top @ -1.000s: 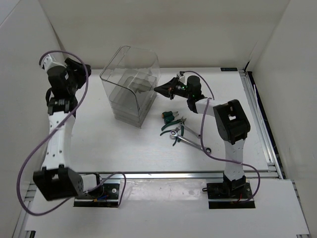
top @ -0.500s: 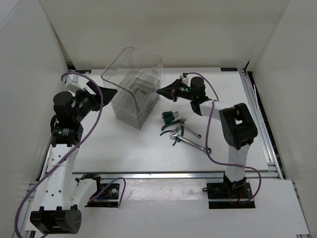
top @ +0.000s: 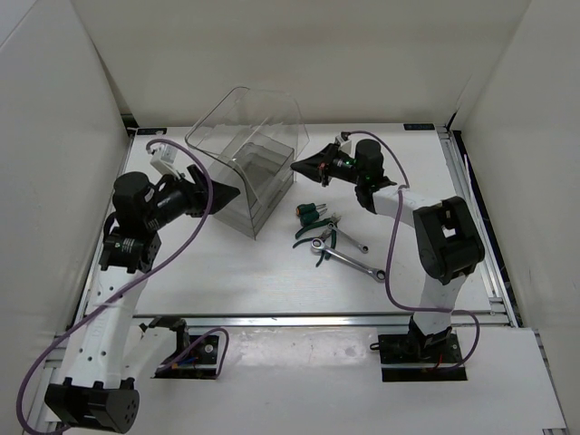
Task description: Sort the tools into containers
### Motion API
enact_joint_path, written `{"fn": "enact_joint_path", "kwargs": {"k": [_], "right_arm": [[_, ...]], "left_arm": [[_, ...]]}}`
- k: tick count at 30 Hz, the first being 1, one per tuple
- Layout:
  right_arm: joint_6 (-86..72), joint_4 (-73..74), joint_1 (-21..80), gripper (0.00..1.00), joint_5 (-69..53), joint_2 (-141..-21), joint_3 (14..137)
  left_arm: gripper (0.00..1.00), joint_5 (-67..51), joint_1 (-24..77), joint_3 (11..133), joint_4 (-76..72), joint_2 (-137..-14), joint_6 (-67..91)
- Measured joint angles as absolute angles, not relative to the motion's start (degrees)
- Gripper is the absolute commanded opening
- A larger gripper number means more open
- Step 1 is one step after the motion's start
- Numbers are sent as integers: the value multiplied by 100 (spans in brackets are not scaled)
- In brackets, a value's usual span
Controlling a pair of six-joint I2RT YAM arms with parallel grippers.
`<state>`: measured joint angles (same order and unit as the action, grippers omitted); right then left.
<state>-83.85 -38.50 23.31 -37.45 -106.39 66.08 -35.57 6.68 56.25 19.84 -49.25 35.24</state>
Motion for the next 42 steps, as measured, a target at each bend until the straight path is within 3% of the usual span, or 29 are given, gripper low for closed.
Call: {"fn": "enact_joint_path", "kwargs": {"k": [7, 20, 42], "right_arm": [[-8355, -3476, 2353, 0, -3664, -10575, 6615], [-7758, -1345, 2388, 0, -3262, -9939, 7212], [-7592, -327, 2403, 0, -3015, -9773, 7629]], "left_arm": [[83, -3557, 801, 5627, 1973, -5282, 3369], [83, -3575, 882, 5902, 1968, -5669, 3352], [83, -3946, 1085, 6431, 1931, -6300, 3699]]}}
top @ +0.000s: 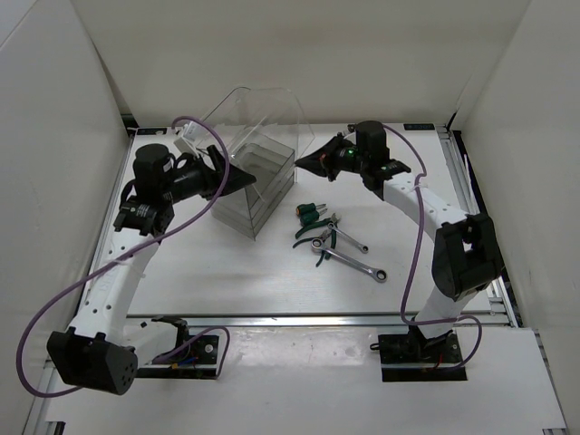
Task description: Sort the tools into containers
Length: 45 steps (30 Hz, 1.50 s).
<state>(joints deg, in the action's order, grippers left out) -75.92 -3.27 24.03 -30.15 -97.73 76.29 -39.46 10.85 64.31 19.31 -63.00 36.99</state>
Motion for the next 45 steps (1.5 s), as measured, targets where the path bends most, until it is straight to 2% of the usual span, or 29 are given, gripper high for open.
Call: {"fn": "enact_joint_path", "kwargs": {"k": [15, 27, 45], "right_arm": [[-7599, -132, 2383, 0, -3015, -9765, 7760], [-7605, -34, 2279, 0, -2893, -9758, 7824], [-7638, -49, 2246, 0, -3159, -9708, 7835]], "left_arm": [[83, -4034, 1144, 6801, 2016, -6683, 3894], [83, -3684, 2040, 7024, 2053, -6982, 3966], [82, -3354, 2067, 6820, 1953, -6783, 4272]]}}
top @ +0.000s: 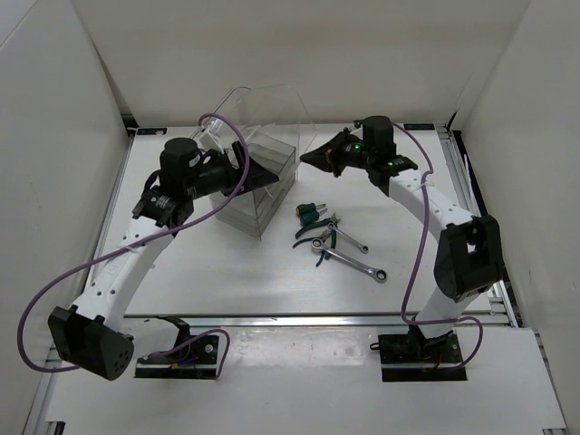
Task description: Sort the tools into containers
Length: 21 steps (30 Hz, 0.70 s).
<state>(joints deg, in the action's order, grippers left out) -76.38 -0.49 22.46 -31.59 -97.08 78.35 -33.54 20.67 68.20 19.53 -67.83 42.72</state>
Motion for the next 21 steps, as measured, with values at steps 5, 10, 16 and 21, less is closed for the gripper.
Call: {"fn": "enact_joint_path", "kwargs": {"k": [5, 10, 16, 21], "right_arm": [[-7644, -23, 2244, 0, -3170, -9668, 7848], [-7644, 5, 2217, 0, -3173, -9588, 7867], [-7642, 58, 2213, 0, -3197, -9432, 7867], [-7664, 54, 2200, 0, -3194, -9306, 7846]], "left_arm": [[82, -3299, 2119, 6873, 1911, -7046, 4313], [61, -3236, 2156, 6875, 1890, -7096, 4399], [40, -3083, 2154, 6936, 1616, -7236, 4449], [20, -3013, 2145, 6941, 1540, -7220, 4407]]}}
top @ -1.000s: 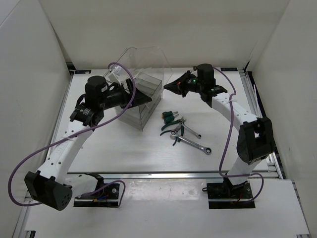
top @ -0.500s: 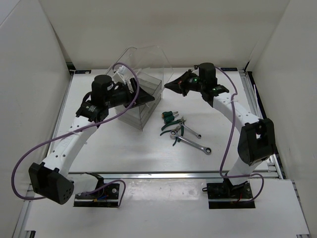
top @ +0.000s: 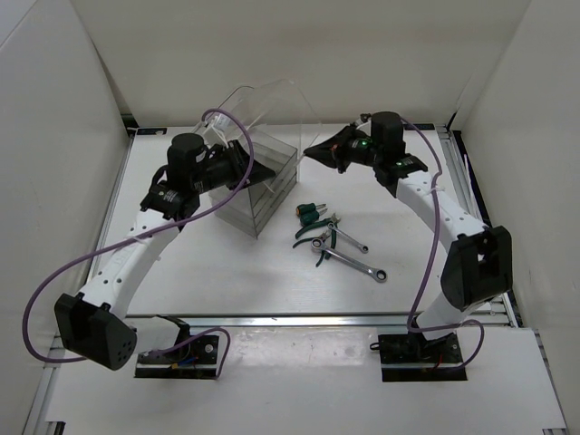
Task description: Sort the tools into containers
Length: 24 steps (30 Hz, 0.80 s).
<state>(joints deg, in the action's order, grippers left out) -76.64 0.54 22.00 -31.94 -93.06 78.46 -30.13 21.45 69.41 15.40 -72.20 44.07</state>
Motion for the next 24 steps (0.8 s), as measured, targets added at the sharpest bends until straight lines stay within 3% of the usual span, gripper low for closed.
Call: {"fn": "enact_joint_path", "kwargs": {"k": [1, 3, 5, 8, 10, 13, 15, 20, 24], "right_arm": [[-7673, 43, 2193, 0, -3192, -9266, 7841], [-7690, 14, 2185, 0, -3183, -9177, 7830], [-7686, 3, 2185, 22, -3168, -9115, 7830], [-7500, 209, 2139, 44, -3275, -9063, 7832], [-7277, 563, 2088, 52, -3280, -8971, 7835], [-6829, 1192, 1815, 79, -3063, -8698, 7832], [-6449, 1638, 1518, 89, -2803, -8436, 7832], [-5413, 2545, 906, 98, -2152, -7909, 7806], [-4370, 2930, 1000, 99, -1684, -7728, 7400]], "left_arm": [[13, -2989, 2145, 6941, 1546, -7212, 4377], [10, -2936, 2145, 6958, 1546, -7192, 4368], [10, -2958, 2139, 6973, 1546, -7192, 4379], [10, -2926, 2141, 6984, 1566, -7188, 4379], [10, -2895, 2139, 6984, 1594, -7168, 4381], [10, -2884, 2139, 6984, 1610, -7150, 4412], [10, -2886, 2137, 6984, 1605, -7144, 4464], [10, -3039, 2027, 6984, 1433, -7129, 4755], [10, -3212, 1887, 6987, 1253, -7113, 5098]]}}
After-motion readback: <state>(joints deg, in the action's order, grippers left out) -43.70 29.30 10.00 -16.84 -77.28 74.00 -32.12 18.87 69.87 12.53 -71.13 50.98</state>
